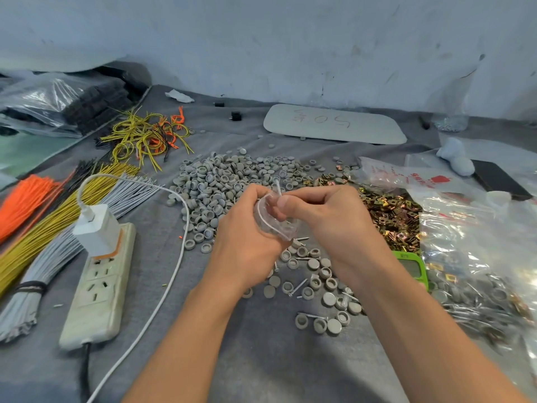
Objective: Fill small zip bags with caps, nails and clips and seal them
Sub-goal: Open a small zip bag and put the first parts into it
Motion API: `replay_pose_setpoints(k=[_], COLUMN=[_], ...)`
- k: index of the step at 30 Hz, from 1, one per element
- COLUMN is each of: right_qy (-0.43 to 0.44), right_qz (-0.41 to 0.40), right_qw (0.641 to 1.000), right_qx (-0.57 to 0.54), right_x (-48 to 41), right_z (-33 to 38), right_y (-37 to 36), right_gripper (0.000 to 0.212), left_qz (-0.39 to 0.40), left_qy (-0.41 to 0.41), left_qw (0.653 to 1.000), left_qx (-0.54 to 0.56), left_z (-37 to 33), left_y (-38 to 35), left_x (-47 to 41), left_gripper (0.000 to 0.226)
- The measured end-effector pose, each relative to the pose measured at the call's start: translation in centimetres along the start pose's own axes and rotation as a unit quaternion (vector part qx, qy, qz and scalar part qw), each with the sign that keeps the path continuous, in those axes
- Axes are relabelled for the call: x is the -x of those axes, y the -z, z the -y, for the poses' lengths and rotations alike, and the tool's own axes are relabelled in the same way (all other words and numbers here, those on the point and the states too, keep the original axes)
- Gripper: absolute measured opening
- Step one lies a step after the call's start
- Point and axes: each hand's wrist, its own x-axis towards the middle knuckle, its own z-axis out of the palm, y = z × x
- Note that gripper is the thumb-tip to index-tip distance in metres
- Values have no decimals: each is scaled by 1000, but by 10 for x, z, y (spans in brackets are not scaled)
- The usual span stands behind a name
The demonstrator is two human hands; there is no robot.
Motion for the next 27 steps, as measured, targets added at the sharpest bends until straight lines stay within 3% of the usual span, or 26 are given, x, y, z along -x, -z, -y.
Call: replay_pose_setpoints(k=[6, 11, 17, 20, 23, 27], right_qy=[-6, 19, -2, -14, -26, -72], right_qz=[-27, -4, -111, -117, -148, -190], right_qw=[999, 999, 994, 990, 975, 948], right_qx=[-44, 36, 12, 82, 162, 247], right_x=[-1, 0, -8, -5, -7, -14], right_z=[1, 1, -8, -19, -23, -35], right_y=[1, -1, 14, 15, 29, 57], right_gripper=[10, 11, 20, 19, 17, 20], left_qz=[-7, -7, -42, -106, -170, -211], left_qy=[4, 10, 14, 7, 49, 66], left_qw=[999, 998, 993, 978, 930, 926], left_qx=[46, 64, 107, 179, 322, 306], left_z=[0, 2, 1, -5, -11, -19], left_y=[1, -1, -2, 1, 3, -4], left_x=[0, -2, -2, -5, -11, -11], left_gripper=[38, 43, 40, 37, 37, 35])
